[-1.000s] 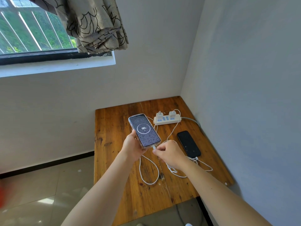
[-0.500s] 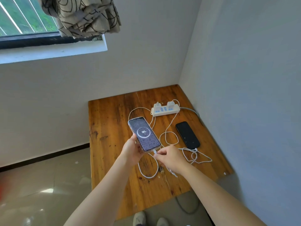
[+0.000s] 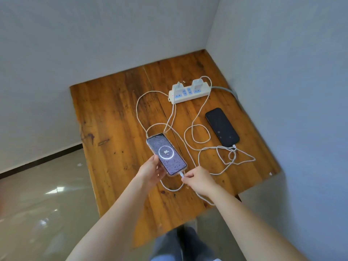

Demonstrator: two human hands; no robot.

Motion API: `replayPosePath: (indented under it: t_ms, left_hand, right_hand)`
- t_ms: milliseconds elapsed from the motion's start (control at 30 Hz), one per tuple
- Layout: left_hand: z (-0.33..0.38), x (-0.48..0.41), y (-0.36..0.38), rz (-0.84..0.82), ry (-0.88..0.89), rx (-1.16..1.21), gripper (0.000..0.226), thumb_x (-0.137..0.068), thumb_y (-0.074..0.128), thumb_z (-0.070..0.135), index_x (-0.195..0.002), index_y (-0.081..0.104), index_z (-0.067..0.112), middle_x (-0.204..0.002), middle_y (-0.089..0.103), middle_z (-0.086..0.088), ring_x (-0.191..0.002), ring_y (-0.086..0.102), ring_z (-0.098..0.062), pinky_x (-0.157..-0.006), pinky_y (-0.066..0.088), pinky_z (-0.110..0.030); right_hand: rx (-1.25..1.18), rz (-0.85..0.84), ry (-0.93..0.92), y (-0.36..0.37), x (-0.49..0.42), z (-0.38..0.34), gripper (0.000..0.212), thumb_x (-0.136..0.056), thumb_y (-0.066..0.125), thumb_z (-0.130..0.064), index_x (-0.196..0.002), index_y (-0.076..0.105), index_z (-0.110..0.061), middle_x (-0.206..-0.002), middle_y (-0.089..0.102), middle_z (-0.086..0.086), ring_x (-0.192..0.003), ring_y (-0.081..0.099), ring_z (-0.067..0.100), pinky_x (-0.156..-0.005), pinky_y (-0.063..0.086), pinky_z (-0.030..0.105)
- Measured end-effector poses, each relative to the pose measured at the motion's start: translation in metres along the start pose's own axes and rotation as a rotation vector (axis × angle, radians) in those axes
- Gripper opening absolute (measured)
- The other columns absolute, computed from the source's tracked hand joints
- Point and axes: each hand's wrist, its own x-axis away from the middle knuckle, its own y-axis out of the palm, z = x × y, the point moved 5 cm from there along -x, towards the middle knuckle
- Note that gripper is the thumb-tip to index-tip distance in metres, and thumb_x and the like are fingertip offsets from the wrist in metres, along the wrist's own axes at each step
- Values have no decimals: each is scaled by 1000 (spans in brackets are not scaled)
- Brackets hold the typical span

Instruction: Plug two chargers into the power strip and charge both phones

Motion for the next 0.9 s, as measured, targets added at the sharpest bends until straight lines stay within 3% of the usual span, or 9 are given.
replayPosePath:
  t_ms: [200, 267, 400, 567, 733, 833, 900]
  left_hand:
    - [-10, -23, -9, -2, -48, 5, 22, -99, 42, 23, -112, 60, 19, -109, 66, -4, -102, 60, -17, -82, 49, -31]
    - [-12, -28, -16, 54, -53, -21, 22, -96, 50, 21, -116, 59, 15, -110, 66, -6, -102, 61, -20, -85, 52, -32]
    - [-11, -32, -35, 256, 14, -180, 21, -86, 66, 16, -106, 67, 7, -99, 70, -7, -85, 69, -19, -75, 57, -31]
    - [-10, -30, -39, 282, 71, -262, 24, -86, 66, 16, -107, 67, 5, -96, 71, -8, -83, 69, -17, -77, 57, -31]
    - [1, -9, -37, 330, 290, -704, 35, -91, 58, 28, -123, 60, 14, -122, 63, -4, -107, 60, -21, -89, 50, -33]
    - [-3, 4, -44, 325, 392, -1025, 43, -93, 52, 30, -134, 48, 15, -136, 48, -9, -109, 56, -25, -79, 47, -30]
    - [-10, 10, -52, 284, 393, -1234, 50, -93, 49, 31, -140, 38, 15, -145, 34, -12, -122, 45, -30, -89, 46, -37]
  right_hand:
    - [57, 6, 51, 16, -22, 15, 17, -89, 63, -23, -97, 74, -13, -88, 71, 0, -69, 61, 9, -56, 41, 20]
    - [93, 20, 70, 19, -27, 18, 16, -89, 63, -23, -93, 76, -13, -85, 72, 2, -68, 63, 14, -57, 44, 23]
    - [141, 64, 89, 25, -31, 26, 16, -89, 63, -23, -97, 74, -14, -93, 71, 2, -75, 64, 16, -63, 48, 27]
    - [159, 146, 77, 26, -27, 25, 6, -87, 65, -20, -91, 69, -16, -85, 69, 2, -72, 63, 14, -65, 54, 29]
    - [66, 153, 38, 10, -16, 4, 7, -86, 66, -22, -88, 67, -15, -82, 67, 0, -76, 63, 16, -67, 54, 29]
    - [-37, 156, -68, -9, 6, -24, 12, -85, 66, -24, -94, 69, -16, -84, 66, -4, -81, 62, 11, -65, 48, 20]
    - [-114, 161, -140, -26, 32, -44, 10, -85, 66, -28, -92, 69, -21, -85, 69, -6, -80, 64, 11, -66, 50, 20]
